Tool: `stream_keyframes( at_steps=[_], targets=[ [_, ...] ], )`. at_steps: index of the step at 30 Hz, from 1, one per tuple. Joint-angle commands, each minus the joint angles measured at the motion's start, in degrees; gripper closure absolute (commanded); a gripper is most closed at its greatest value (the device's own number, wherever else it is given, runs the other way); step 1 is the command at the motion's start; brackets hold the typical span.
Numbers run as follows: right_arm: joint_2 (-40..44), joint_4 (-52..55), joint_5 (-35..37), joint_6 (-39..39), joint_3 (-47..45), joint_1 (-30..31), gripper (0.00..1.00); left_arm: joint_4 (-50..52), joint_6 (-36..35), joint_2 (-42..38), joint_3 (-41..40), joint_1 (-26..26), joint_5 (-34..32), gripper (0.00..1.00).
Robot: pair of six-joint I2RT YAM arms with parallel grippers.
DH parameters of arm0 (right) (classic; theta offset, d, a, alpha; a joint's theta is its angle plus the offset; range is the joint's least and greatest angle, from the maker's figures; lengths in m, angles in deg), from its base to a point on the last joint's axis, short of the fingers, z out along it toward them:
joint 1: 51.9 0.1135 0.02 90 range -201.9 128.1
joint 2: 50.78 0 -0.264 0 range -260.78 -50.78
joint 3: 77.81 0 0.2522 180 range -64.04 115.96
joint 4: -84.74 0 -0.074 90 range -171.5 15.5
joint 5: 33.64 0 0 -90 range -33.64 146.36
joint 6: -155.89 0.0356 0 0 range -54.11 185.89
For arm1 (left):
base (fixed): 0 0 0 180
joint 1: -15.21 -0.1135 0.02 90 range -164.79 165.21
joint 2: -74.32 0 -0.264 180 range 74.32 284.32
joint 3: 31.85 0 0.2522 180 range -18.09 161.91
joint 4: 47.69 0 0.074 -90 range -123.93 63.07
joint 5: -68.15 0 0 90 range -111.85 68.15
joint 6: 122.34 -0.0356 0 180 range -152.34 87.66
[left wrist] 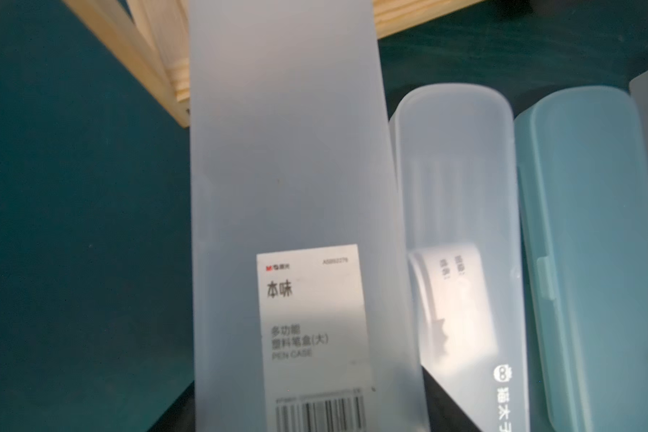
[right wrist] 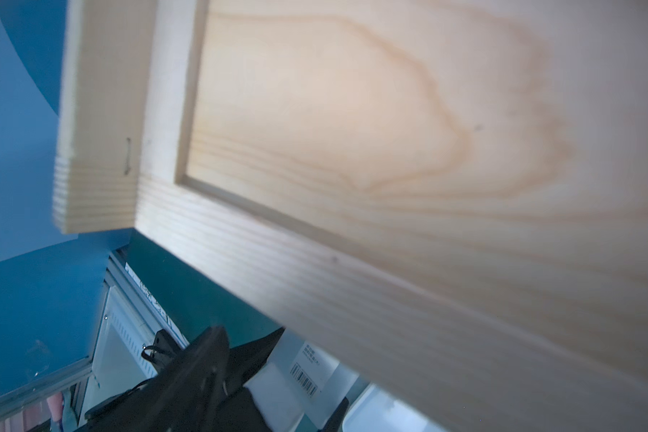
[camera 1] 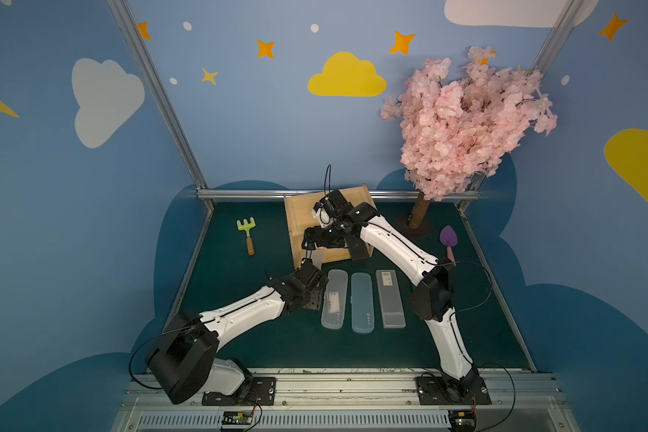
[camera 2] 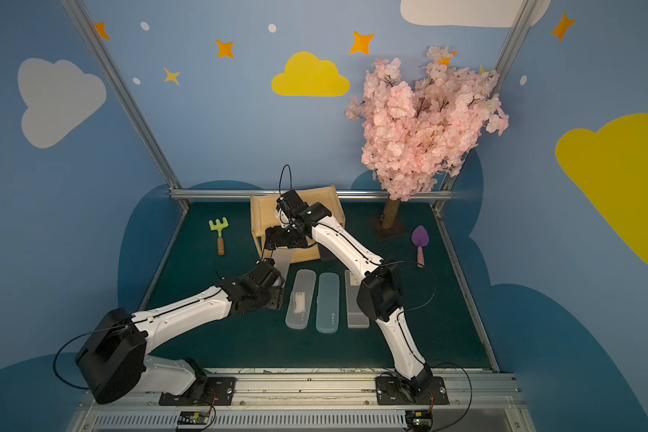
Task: Remove the pencil cases from the shelf
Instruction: Pick up the pencil case from the shelf, then place the pencil case at the center of the board.
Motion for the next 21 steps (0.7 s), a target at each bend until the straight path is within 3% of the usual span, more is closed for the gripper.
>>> stream_keyframes(
  at_steps=[1,3,9,16,21],
  targets=[
    [-2.38,-7.53,6.94,3.17,3.85,-4.70,0.08,4.76,1.07,-5.55,-5.24,1.15,0.92,0.39],
    [-2.60,-7.28,6.85,2.75,4.33,-4.76,0.02,4.05,1.37,-8.32,-7.53,0.95,2.02,0.39],
    [0.79,-4.82,6.80,1.00,0.86,-3.04,0.02,3.97,0.80,-16.02,-11.61,0.44,3.13,0.39],
    [14.25,-9.43,0.80,0.99,-18.78,-1.23,0.02,4.11,4.54,-20.93,-16.76,-0.15,2.07,0.40],
    [25.07,-9.65,1.03,-0.58,-31.09,-0.35,0.02,3.52,4.71,-23.23,-18.50,-0.83,1.02,0.41]
  ],
)
